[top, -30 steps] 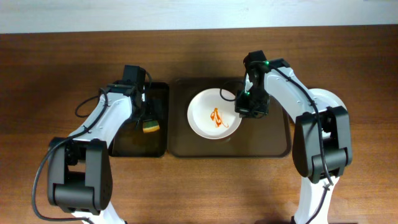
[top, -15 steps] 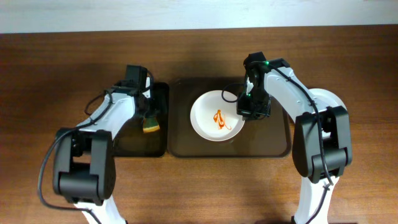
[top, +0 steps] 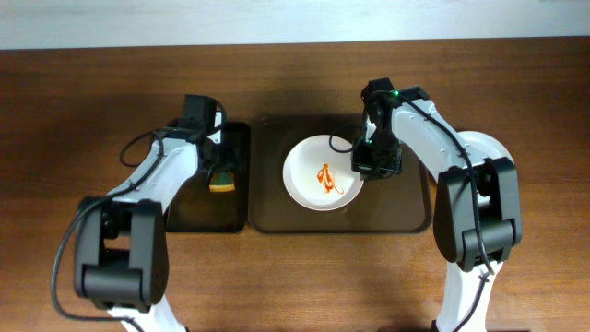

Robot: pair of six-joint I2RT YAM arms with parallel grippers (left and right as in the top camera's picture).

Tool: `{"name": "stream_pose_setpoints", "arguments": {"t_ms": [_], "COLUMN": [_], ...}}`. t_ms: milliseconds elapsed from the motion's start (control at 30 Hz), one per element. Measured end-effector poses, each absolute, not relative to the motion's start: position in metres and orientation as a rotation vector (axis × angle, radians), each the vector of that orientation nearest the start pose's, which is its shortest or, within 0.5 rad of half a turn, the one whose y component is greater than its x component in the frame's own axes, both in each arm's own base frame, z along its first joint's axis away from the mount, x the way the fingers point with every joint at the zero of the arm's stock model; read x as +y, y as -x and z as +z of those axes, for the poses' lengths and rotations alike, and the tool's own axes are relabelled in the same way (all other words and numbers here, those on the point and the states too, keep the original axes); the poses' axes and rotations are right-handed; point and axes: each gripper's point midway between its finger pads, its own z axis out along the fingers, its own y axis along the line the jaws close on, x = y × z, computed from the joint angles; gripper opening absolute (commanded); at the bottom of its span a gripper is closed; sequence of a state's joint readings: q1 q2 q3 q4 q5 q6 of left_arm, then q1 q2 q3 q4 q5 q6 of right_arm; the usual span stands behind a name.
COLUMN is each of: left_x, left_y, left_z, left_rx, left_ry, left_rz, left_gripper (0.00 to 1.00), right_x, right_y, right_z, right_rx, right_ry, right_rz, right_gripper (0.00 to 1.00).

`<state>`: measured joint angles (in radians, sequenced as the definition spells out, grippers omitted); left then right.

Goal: Clean dirty plates on tray and stack at the side
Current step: 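Move the right gripper to the last plate and grasp its rim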

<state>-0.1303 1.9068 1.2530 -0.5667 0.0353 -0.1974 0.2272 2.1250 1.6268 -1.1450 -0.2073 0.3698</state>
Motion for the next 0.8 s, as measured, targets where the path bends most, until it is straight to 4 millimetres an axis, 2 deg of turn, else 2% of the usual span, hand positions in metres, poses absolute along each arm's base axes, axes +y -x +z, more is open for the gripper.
{"name": "stream_pose_setpoints", "arguments": {"t_ms": [33,67,167,200,233,267,300,333,367,467,500,533,633,733,800], "left_x": [-0.061,-0.06,-0.059,-0.058,-0.058,-0.057,-0.056,-0.056,-0.056,-0.056,-0.056,-0.056,-0.055,-0.057,-0.058], "left_y": [-0.417,-0.408,-0.399,-0.394,-0.39,-0.386,-0.381,-0.38,-0.38,-0.378,-0.377,-0.376,-0.374,-0.391,-0.399], "left_z": [0.033,0.04,0.032,0.026,0.02,0.013,0.006,0.004,0.004,0.003,0.003,0.003,0.007,0.039,0.047], "left_rx": [2.795,2.817,2.849,2.862,2.871,2.886,2.904,2.907,2.907,2.917,2.919,2.924,2.933,2.828,2.786], "left_ry": [0.085,0.086,0.088,0.089,0.088,0.088,0.085,0.083,0.084,0.081,0.082,0.082,0.077,0.071,0.068], "left_rz": [-0.131,-0.129,-0.123,-0.12,-0.119,-0.115,-0.112,-0.11,-0.11,-0.109,-0.108,-0.107,-0.102,-0.119,-0.127], "left_gripper": [0.74,0.74,0.69,0.61,0.41,0.29,0.27,0.06,0.0,0.0,0.27,0.49,0.63,0.63,0.61], "right_x": [0.121,0.121,0.121,0.121,0.121,0.121,0.121,0.121,0.121,0.121,0.121,0.121,0.121,0.121,0.121], "right_y": [-0.367,-0.367,-0.367,-0.367,-0.367,-0.367,-0.367,-0.367,-0.366,-0.365,-0.365,-0.365,-0.365,-0.365,-0.365], "right_z": [0.032,0.032,0.032,0.032,0.032,0.032,0.032,0.032,0.032,0.032,0.032,0.032,0.032,0.032,0.032], "right_rx": [3.25,3.25,3.25,3.25,3.25,3.252,3.253,3.253,3.253,3.258,3.26,3.26,3.26,3.26,3.26], "right_ry": [-0.246,-0.246,-0.246,-0.246,-0.245,-0.246,-0.247,-0.246,-0.246,-0.247,-0.247,-0.248,-0.248,-0.248,-0.247], "right_rz": [0.289,0.289,0.289,0.289,0.289,0.288,0.288,0.288,0.288,0.286,0.285,0.285,0.285,0.285,0.285], "right_gripper": [0.04,0.04,0.04,0.04,0.04,0.04,0.04,0.04,0.04,0.04,0.04,0.04,0.04,0.04,0.04]}}
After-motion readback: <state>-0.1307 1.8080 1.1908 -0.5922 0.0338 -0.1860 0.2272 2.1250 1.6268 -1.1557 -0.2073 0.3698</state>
